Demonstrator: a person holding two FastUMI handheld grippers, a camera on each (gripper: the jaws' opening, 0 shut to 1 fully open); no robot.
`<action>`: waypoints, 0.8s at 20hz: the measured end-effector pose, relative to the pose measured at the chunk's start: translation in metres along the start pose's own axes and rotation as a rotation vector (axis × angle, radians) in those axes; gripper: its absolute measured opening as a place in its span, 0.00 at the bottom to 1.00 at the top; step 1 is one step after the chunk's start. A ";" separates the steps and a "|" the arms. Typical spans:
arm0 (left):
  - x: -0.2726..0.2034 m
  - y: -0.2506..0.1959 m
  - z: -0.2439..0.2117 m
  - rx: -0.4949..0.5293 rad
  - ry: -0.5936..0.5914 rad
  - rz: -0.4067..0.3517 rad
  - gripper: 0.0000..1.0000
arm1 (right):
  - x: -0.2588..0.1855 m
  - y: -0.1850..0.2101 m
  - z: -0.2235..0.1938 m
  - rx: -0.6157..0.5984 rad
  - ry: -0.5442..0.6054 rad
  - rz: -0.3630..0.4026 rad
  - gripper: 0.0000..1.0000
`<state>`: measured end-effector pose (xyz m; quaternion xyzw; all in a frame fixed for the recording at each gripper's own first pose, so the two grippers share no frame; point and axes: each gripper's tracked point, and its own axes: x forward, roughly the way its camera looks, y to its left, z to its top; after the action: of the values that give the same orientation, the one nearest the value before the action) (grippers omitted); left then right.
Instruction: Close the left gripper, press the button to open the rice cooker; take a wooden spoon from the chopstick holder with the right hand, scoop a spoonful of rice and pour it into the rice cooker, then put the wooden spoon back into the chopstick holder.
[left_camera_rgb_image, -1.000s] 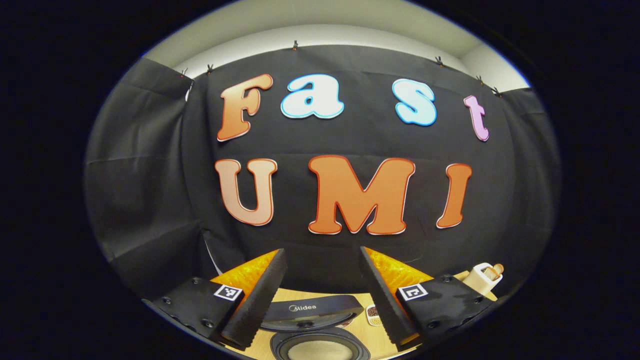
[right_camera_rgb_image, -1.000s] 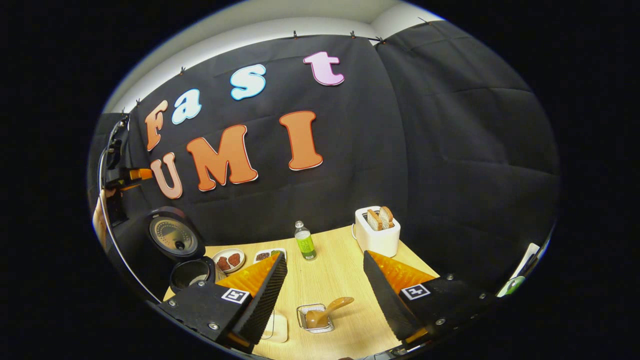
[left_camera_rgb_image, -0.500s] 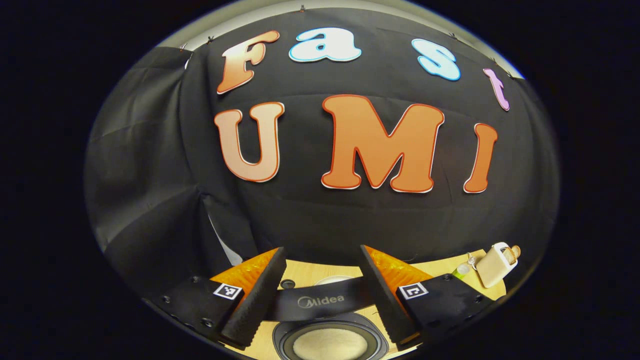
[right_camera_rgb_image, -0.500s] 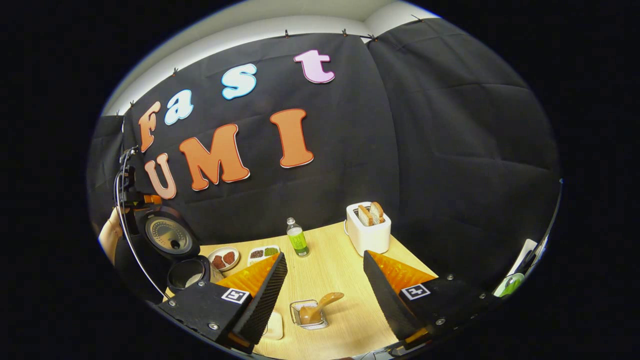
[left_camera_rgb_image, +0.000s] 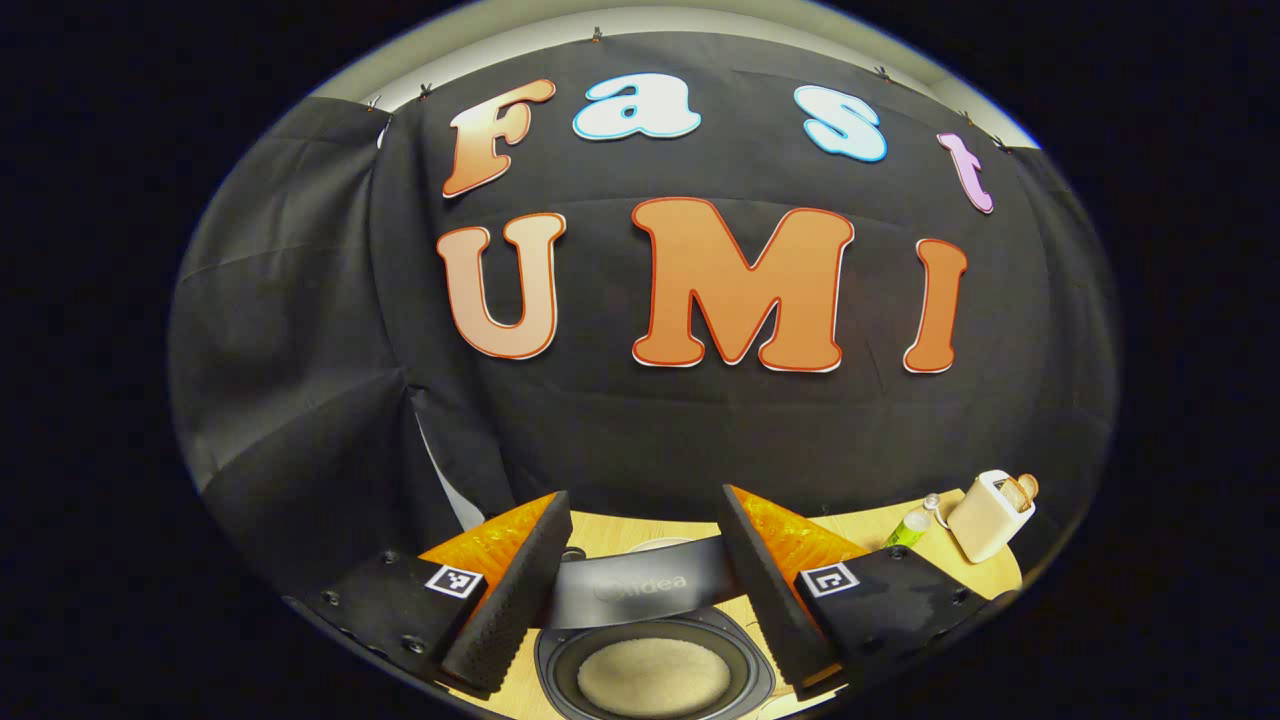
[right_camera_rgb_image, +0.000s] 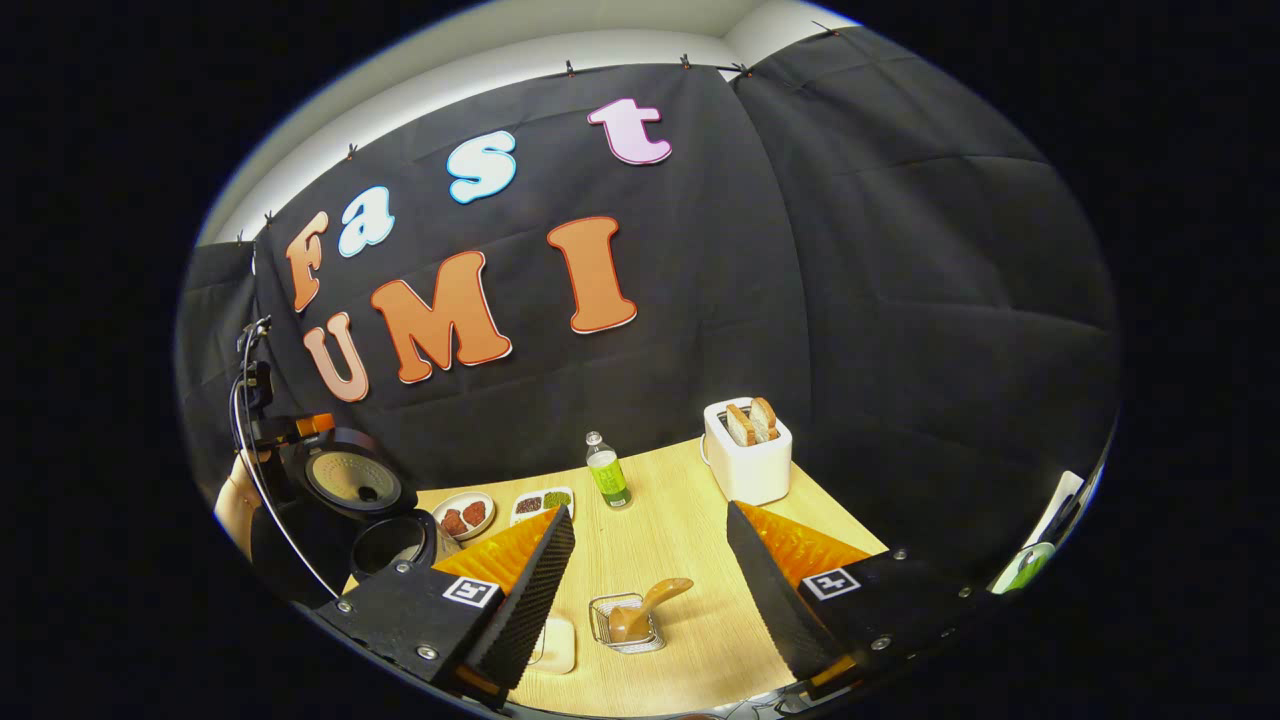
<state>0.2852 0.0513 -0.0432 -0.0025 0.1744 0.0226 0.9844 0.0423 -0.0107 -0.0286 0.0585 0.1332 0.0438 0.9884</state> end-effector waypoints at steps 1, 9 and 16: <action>-0.009 -0.003 -0.008 -0.006 0.007 0.000 0.99 | 0.000 -0.002 -0.001 -0.005 0.002 0.008 0.94; -0.080 -0.029 -0.101 -0.032 0.082 -0.019 1.00 | -0.003 -0.014 -0.006 -0.031 0.019 0.074 0.94; -0.094 -0.037 -0.205 -0.001 0.108 0.019 1.00 | -0.005 -0.019 -0.018 -0.021 0.047 0.077 0.94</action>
<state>0.1284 0.0076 -0.2036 -0.0027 0.2272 0.0317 0.9733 0.0341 -0.0280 -0.0473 0.0520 0.1537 0.0845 0.9831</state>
